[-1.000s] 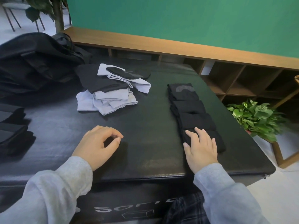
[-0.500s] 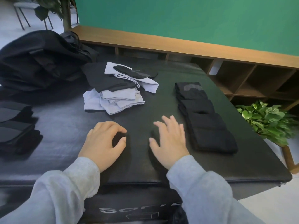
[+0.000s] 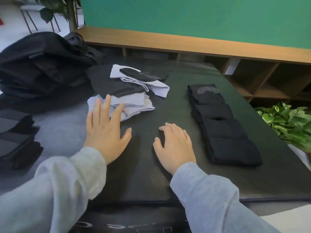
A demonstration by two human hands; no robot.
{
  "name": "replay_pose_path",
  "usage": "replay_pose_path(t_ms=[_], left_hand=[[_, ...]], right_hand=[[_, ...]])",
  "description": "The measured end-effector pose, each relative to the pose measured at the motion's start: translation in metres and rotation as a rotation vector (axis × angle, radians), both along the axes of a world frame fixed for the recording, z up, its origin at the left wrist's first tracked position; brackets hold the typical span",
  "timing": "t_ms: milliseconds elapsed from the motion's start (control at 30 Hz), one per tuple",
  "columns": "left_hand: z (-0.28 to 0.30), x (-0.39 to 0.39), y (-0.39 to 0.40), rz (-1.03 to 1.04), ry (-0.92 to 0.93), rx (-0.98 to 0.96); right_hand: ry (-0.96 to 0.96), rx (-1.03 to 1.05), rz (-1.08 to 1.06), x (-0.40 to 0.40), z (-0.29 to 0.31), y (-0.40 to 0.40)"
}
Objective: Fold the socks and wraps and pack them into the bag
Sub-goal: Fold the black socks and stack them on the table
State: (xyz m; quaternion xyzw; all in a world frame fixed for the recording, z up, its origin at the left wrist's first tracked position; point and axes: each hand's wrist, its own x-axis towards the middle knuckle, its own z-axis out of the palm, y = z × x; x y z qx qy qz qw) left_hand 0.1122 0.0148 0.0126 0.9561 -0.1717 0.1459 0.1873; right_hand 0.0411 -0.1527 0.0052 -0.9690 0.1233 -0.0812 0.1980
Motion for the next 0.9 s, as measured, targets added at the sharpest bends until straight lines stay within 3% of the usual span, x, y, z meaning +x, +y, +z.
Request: replay_pose_path(t_ms=[67,233,500,633,767,900], left_hand=[[0.007,0.019,-0.002,0.011,-0.075,0.077],[0.014,0.048,-0.007,0.087,-0.015,0.272],[0.022,0.064,-0.008,0.090,0.054,0.252],[0.022,0.067,-0.005,0.100,0.064,0.346],[0.023,0.058,-0.003,0.056,0.027,0.258],[0.002,0.024,0.004,-0.044,-0.213,0.055]], right_hand=[[-0.007,0.012,-0.003,0.000,0.000,-0.001],[-0.024,0.025,-0.007,-0.002,0.000,-0.001],[-0.047,0.042,-0.008,-0.001,0.000,-0.002],[-0.051,0.047,-0.009,-0.001,0.000,-0.002],[-0.062,0.054,-0.012,-0.002,0.000,-0.002],[-0.111,0.096,-0.029,-0.002,0.002,-0.003]])
